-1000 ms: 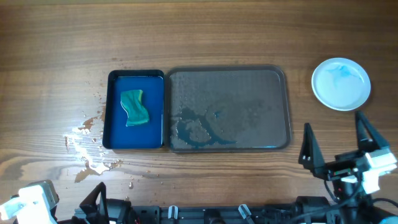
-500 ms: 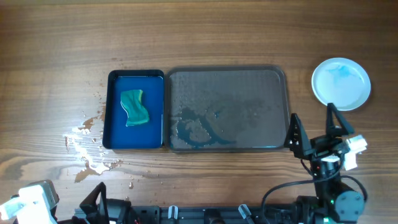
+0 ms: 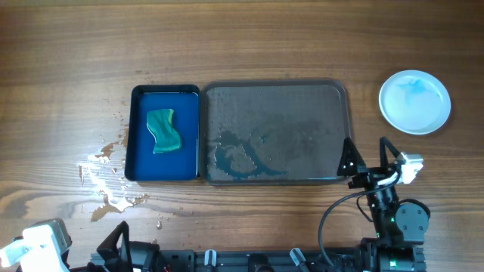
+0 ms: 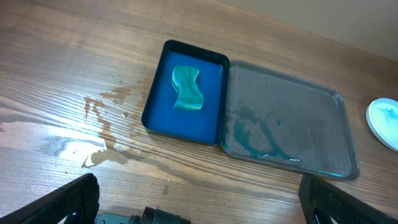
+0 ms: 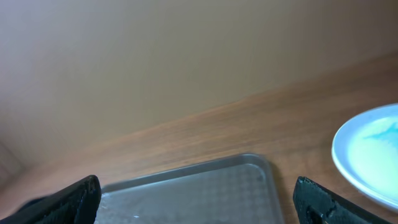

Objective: Clean dirty plates on tray and stack at the side

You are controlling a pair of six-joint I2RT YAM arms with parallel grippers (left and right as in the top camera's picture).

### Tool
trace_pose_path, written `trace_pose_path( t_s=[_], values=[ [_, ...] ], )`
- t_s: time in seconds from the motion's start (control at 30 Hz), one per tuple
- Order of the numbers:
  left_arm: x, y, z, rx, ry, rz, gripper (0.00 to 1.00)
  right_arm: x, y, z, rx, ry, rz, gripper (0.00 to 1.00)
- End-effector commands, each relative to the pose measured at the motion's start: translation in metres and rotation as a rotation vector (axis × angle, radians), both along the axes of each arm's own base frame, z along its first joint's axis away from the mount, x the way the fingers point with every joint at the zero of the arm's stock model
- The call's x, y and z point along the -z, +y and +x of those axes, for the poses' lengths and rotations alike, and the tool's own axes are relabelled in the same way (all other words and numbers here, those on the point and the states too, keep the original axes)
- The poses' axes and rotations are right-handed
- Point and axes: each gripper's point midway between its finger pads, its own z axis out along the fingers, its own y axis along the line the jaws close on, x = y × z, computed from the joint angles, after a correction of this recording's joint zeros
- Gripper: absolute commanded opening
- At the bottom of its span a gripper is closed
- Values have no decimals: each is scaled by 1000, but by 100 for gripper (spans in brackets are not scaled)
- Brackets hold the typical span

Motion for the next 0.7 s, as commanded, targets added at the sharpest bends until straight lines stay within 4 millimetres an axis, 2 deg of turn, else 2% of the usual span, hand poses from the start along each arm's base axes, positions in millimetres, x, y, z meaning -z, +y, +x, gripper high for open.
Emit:
trace_pose_path(
  t_s=[0.0, 0.1, 0.3, 0.37, 0.67],
  values=[
    [-1, 2, -1, -2, -7, 11, 100, -2, 3, -1, -16, -42, -213, 100],
    [-1, 2, -1, -2, -7, 11, 100, -2, 3, -1, -14, -62, -352, 100],
    [-1, 2, -1, -2, -7, 11, 100, -1, 1, -1, -5, -65, -392, 100],
    [-1, 2, -1, -2, -7, 11, 100, -1, 0, -1, 3, -76, -482, 100],
    [-1, 2, -1, -2, -7, 11, 100, -1, 0, -1, 1, -65, -406, 100]
  ],
)
